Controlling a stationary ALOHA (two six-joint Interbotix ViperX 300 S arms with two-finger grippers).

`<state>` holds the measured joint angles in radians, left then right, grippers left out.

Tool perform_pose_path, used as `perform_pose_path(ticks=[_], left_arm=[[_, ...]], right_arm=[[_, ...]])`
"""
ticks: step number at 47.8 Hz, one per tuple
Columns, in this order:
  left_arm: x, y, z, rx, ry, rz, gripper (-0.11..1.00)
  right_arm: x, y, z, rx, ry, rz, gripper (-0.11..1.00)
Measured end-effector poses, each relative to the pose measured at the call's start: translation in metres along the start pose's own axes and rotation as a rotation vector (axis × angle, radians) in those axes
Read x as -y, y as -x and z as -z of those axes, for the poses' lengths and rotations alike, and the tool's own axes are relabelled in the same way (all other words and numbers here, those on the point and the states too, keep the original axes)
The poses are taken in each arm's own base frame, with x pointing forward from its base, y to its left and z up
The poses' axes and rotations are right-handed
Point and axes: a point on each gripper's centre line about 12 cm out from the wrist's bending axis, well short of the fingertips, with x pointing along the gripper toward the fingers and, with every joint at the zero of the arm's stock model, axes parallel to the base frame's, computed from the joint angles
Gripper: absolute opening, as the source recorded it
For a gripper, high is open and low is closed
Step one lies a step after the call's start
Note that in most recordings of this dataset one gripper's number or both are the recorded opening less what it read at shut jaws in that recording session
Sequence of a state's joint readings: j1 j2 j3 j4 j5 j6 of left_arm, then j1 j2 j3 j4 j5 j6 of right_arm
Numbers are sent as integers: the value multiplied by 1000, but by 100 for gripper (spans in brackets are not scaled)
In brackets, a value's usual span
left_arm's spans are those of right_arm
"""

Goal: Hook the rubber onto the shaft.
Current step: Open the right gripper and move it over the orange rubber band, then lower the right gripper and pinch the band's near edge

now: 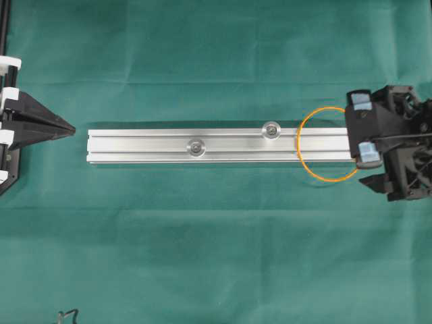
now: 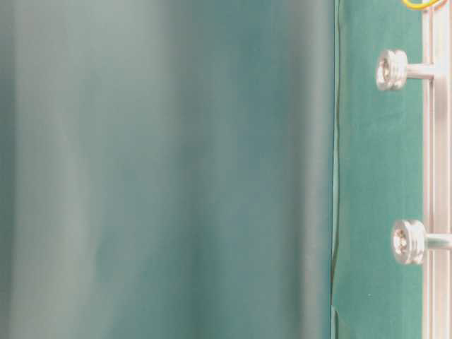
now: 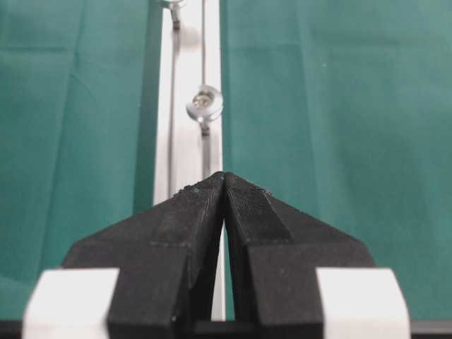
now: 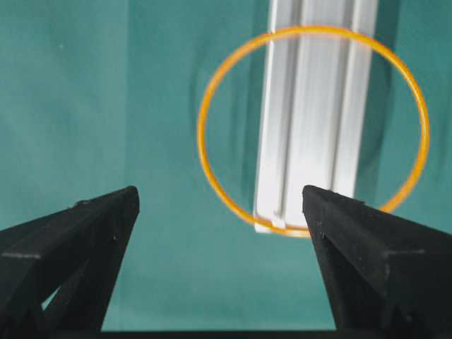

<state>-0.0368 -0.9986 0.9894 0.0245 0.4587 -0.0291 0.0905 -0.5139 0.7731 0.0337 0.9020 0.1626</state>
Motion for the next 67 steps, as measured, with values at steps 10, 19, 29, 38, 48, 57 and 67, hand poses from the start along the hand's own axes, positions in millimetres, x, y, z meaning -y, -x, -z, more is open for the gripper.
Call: perform_pose_path(ticks=[10, 19, 29, 38, 48, 57, 67], left_arm=[[0, 0, 0, 0, 1, -1, 0], [0, 0, -1, 2, 0, 0, 0], [0, 0, 0, -2, -1, -2, 0], [0, 0, 0, 0, -1, -1, 0], [0, 0, 0, 0, -1, -1, 0], [0, 0, 0, 0, -1, -1, 0], [0, 0, 0, -2, -1, -1, 0]], right_arm=[[-8, -23, 0, -9, 28, -11, 97], [-9, -41, 6, -35, 34, -9, 97], [-10, -57, 9, -25, 37, -12, 97], [-12, -76, 14, -37, 45, -13, 97], [-13, -95, 21, -45, 53, -13, 96], [-13, -110, 26, -36, 56, -14, 93], [-11, -122, 29, -32, 55, -13, 93]])
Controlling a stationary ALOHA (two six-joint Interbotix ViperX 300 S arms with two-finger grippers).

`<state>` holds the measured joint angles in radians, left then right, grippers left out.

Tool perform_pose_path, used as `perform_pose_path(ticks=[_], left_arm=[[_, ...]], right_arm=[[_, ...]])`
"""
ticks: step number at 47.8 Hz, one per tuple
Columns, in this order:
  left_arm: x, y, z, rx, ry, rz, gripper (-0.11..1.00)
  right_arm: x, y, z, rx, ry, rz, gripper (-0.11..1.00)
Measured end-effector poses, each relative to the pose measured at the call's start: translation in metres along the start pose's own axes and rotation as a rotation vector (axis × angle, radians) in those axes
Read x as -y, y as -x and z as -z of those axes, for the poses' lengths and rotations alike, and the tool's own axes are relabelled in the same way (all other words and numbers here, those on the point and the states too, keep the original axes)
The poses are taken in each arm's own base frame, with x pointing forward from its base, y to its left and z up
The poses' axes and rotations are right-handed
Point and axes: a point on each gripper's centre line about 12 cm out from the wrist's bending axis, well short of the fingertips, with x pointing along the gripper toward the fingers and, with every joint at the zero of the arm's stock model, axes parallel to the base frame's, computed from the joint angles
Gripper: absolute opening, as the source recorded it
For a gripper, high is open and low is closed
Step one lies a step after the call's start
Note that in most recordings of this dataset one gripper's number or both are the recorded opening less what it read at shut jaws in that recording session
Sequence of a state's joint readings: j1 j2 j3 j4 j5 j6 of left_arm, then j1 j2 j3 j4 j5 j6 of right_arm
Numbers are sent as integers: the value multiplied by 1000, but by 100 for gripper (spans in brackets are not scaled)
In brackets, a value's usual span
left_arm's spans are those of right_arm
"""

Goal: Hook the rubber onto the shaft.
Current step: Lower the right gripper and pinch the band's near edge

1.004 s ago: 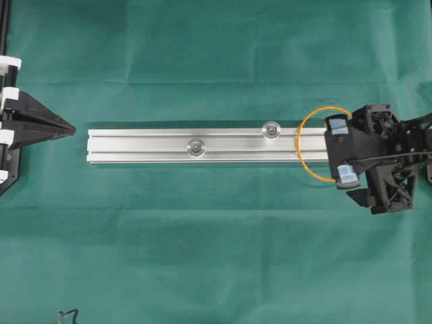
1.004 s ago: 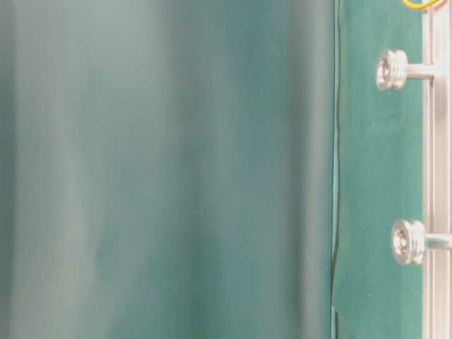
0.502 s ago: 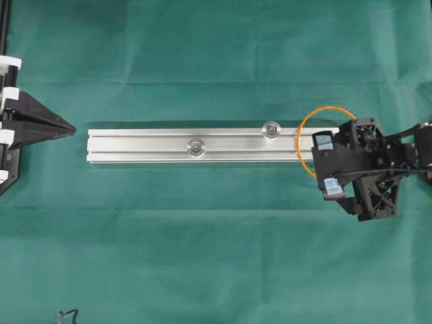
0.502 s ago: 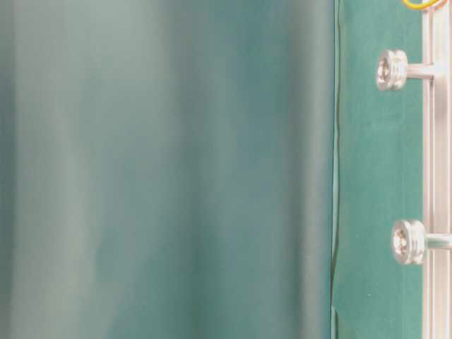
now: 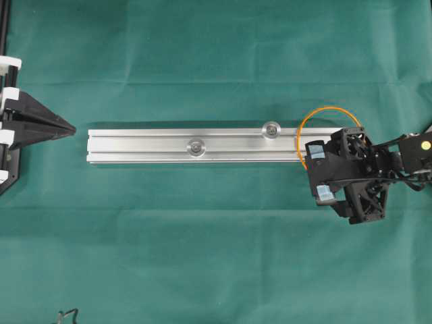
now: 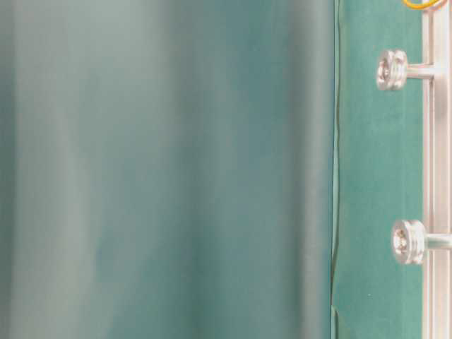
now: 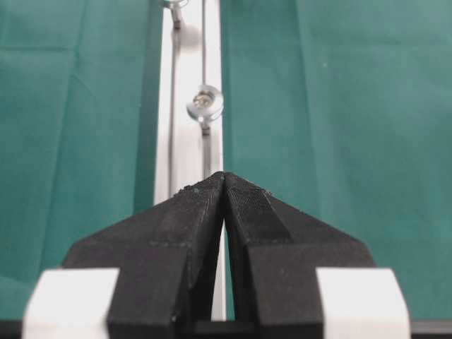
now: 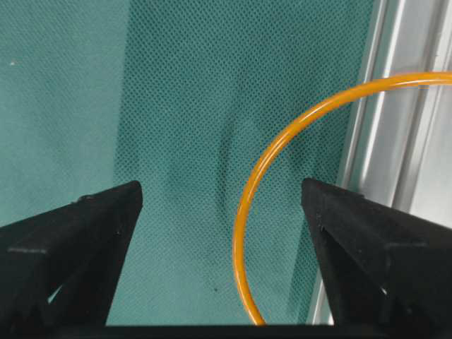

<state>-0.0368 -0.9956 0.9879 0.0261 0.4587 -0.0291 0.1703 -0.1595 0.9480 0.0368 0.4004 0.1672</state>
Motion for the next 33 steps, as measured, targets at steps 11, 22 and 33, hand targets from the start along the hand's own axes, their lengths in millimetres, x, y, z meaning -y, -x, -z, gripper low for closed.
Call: perform_pose_path(ticks=[11, 22, 33], left_arm=[[0, 0, 0, 2, 0, 0, 0], [0, 0, 0, 0, 0, 0, 0], [0, 0, 0, 0, 0, 0, 0]], right_arm=[[0, -2, 1, -8, 0, 2, 78], [2, -3, 7, -32, 10, 10, 18], [2, -3, 8, -32, 13, 11, 5]])
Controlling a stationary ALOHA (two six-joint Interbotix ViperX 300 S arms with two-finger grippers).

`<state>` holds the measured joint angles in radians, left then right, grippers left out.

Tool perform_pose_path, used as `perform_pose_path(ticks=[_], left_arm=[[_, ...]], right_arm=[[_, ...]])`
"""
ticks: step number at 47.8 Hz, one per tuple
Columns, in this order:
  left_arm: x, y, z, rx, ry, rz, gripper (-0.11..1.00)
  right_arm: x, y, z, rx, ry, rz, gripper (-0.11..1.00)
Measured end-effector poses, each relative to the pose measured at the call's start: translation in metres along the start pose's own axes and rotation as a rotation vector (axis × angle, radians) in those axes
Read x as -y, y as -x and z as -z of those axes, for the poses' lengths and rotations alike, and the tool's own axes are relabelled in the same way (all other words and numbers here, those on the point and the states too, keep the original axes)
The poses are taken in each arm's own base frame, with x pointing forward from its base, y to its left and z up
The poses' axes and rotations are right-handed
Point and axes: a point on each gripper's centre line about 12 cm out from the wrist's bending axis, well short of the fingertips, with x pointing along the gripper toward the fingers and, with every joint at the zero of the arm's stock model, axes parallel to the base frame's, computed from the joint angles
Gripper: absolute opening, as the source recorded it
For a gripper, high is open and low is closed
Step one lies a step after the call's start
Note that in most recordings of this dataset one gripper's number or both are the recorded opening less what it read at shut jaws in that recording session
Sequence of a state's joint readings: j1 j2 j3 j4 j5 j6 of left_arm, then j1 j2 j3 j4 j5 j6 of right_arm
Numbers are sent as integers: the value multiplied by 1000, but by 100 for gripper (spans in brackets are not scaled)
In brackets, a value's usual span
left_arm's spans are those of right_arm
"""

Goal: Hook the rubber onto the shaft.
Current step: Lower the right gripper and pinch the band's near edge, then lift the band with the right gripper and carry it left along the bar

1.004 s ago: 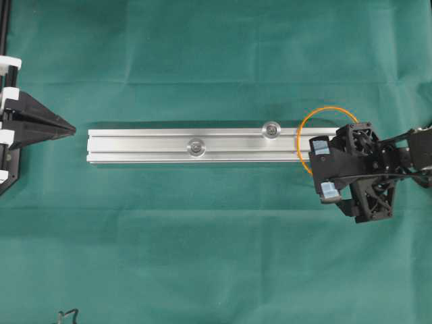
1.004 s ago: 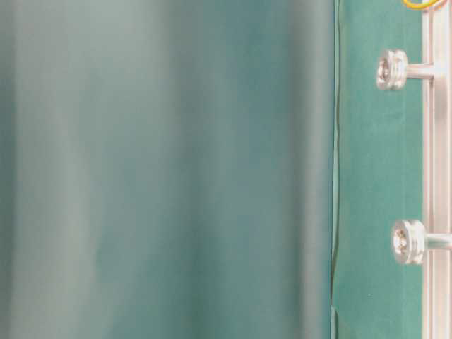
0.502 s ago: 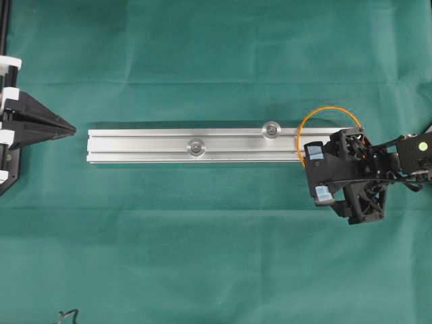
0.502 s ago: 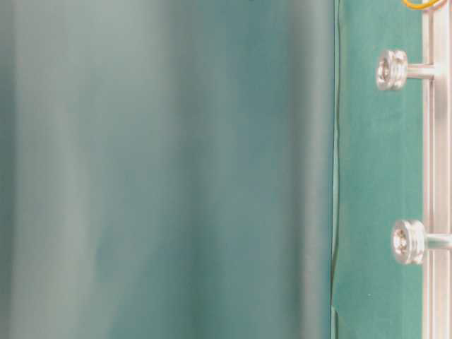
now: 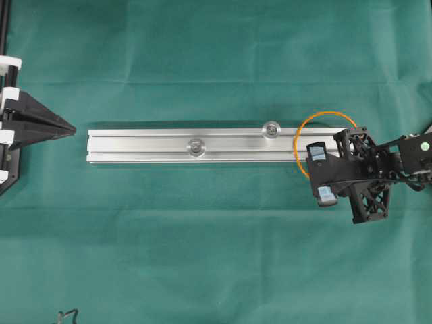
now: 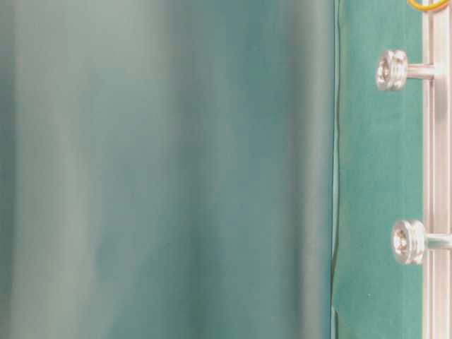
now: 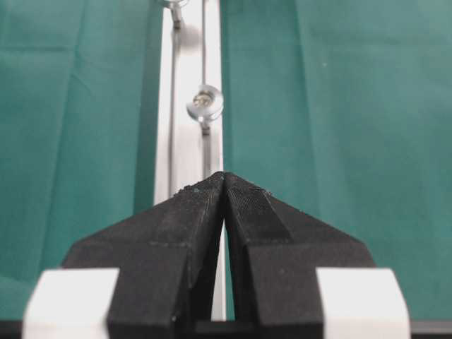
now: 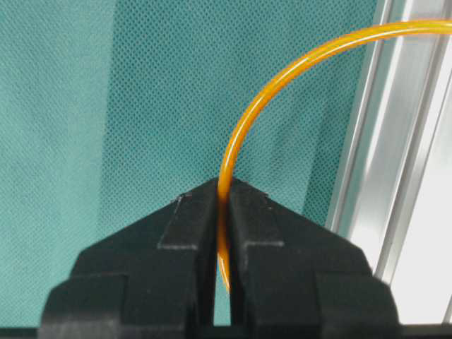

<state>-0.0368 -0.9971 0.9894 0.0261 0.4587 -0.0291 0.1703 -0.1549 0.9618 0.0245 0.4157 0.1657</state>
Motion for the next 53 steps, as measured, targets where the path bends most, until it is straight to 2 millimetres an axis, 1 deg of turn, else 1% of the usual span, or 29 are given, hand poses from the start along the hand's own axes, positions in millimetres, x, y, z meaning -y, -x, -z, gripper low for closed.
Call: perform_pose_path(ticks=[8, 15, 26, 39, 53], left_arm=[[0, 0, -1, 2, 0, 0, 0], [0, 0, 0, 0, 2, 0, 0], [0, 0, -1, 2, 0, 0, 0], [0, 0, -1, 2, 0, 0, 0], [0, 0, 0, 0, 0, 0, 0]], right_arm=[[0, 3, -2, 9, 0, -2, 5], [-2, 16, -10, 31, 1, -7, 5], [-5, 49, -23, 43, 4, -11, 5], [-7, 95, -45, 49, 39, 16, 5], [-8, 135, -63, 32, 53, 47, 5]])
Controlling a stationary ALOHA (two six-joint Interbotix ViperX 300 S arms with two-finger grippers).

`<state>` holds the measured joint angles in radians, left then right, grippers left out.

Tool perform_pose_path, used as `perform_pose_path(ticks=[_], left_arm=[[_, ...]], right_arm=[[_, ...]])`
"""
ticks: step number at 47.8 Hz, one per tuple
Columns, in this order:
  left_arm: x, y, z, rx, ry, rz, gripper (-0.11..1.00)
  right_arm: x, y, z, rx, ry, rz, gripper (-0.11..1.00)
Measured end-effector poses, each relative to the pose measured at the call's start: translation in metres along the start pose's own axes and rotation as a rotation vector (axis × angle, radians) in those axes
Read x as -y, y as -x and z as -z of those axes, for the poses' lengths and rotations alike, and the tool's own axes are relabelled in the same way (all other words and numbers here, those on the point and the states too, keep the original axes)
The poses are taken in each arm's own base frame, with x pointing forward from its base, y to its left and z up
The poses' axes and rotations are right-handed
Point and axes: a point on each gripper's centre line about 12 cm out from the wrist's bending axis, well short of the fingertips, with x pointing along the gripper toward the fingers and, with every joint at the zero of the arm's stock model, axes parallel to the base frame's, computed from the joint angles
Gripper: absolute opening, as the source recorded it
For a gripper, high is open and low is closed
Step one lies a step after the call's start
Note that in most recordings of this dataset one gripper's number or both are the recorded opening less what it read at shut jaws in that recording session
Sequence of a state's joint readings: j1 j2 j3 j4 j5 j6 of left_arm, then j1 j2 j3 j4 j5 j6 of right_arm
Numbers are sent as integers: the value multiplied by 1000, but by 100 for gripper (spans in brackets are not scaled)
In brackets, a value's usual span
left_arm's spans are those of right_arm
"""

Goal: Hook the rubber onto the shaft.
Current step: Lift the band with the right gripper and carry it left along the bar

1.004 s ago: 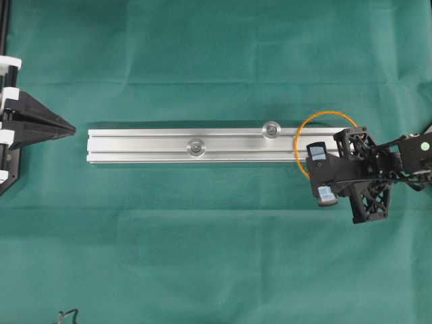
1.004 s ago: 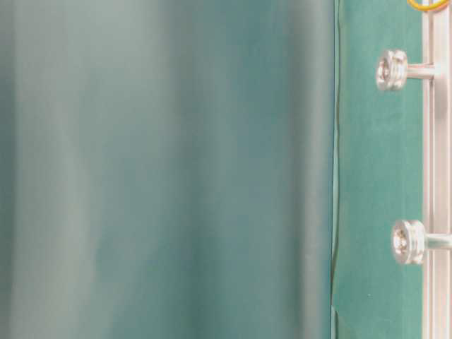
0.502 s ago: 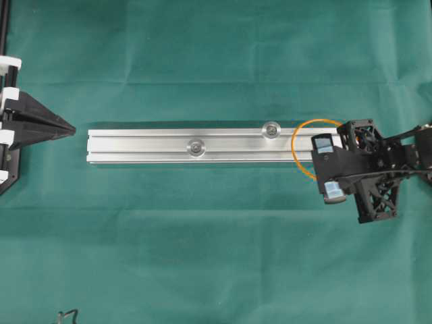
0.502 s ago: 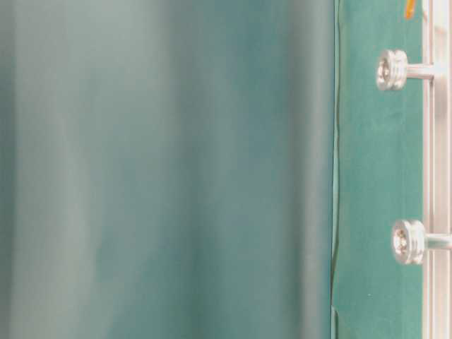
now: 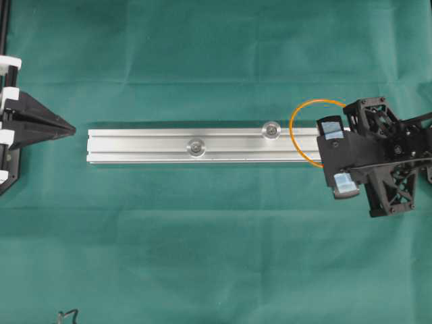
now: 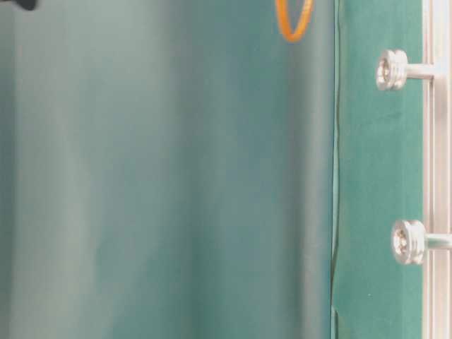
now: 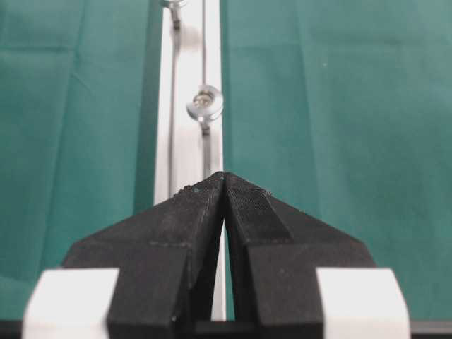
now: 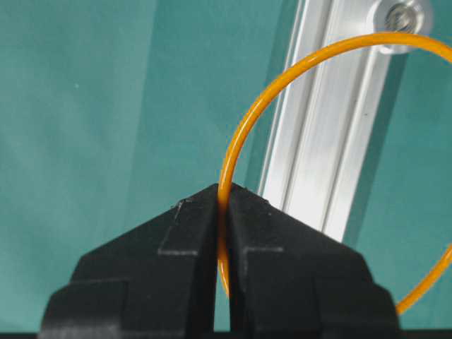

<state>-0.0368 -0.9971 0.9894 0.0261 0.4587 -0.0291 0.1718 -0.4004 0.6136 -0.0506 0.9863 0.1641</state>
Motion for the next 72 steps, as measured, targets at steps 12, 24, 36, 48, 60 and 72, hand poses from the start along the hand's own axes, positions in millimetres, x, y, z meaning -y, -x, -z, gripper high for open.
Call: perform_pose_path(ticks=[12, 24, 36, 48, 60, 72], left_arm=[[0, 0, 0, 0, 0, 0, 0], [0, 0, -1, 2, 0, 0, 0], [0, 0, 0, 0, 0, 0, 0], [0, 0, 0, 3, 0, 0, 0], [0, 0, -1, 8, 0, 0, 0], [0, 0, -3, 18, 0, 1, 0]], right_arm=[[0, 17, -7, -7, -1, 4, 5], [0, 18, -6, -10, -1, 5, 5], [0, 20, -10, -3, -3, 4, 5], [-3, 11, -25, -18, 0, 6, 5], [-5, 0, -51, -14, 8, 18, 5], [-6, -9, -76, -4, 17, 35, 5]])
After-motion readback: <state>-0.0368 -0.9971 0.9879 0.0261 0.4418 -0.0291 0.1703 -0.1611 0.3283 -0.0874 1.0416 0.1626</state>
